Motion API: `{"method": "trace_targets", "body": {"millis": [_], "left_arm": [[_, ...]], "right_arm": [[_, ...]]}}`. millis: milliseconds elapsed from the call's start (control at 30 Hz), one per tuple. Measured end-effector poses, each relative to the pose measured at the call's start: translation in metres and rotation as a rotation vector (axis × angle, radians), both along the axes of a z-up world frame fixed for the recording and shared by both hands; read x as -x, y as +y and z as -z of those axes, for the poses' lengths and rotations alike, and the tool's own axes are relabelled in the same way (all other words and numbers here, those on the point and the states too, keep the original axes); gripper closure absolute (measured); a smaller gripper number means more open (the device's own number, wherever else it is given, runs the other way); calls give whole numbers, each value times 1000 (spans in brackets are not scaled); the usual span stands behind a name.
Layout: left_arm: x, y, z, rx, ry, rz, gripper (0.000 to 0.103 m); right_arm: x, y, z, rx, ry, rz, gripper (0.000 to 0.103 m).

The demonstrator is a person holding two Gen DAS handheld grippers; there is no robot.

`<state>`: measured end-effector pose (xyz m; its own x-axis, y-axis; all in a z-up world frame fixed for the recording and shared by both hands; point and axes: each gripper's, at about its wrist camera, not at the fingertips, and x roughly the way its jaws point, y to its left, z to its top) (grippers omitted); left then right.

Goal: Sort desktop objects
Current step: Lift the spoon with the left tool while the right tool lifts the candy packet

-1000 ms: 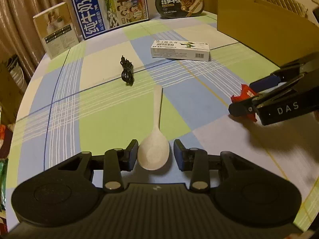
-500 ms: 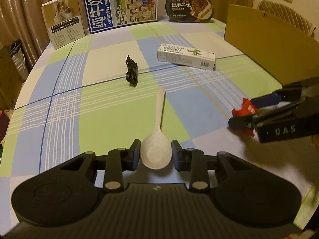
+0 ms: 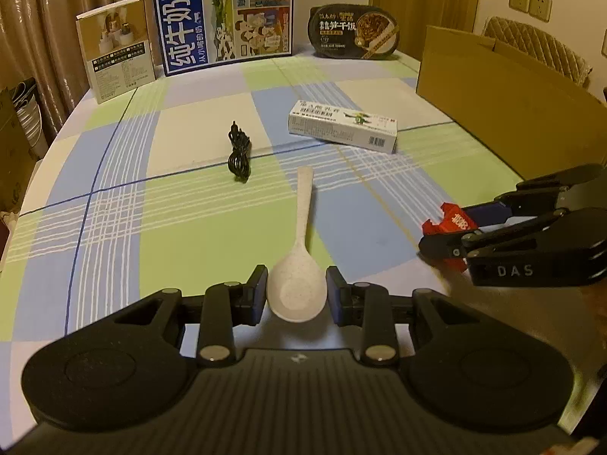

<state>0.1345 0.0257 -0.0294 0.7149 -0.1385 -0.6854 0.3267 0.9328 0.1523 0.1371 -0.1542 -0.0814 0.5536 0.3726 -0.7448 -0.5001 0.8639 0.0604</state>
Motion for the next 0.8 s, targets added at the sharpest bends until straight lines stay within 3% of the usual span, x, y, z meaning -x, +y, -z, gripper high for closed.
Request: {"method": "trace_targets", "body": {"millis": [800], "left_arm": [[3, -9, -16, 6, -25, -20, 76]], "right_arm": [[13, -14, -22, -71, -45, 74, 64]]}}
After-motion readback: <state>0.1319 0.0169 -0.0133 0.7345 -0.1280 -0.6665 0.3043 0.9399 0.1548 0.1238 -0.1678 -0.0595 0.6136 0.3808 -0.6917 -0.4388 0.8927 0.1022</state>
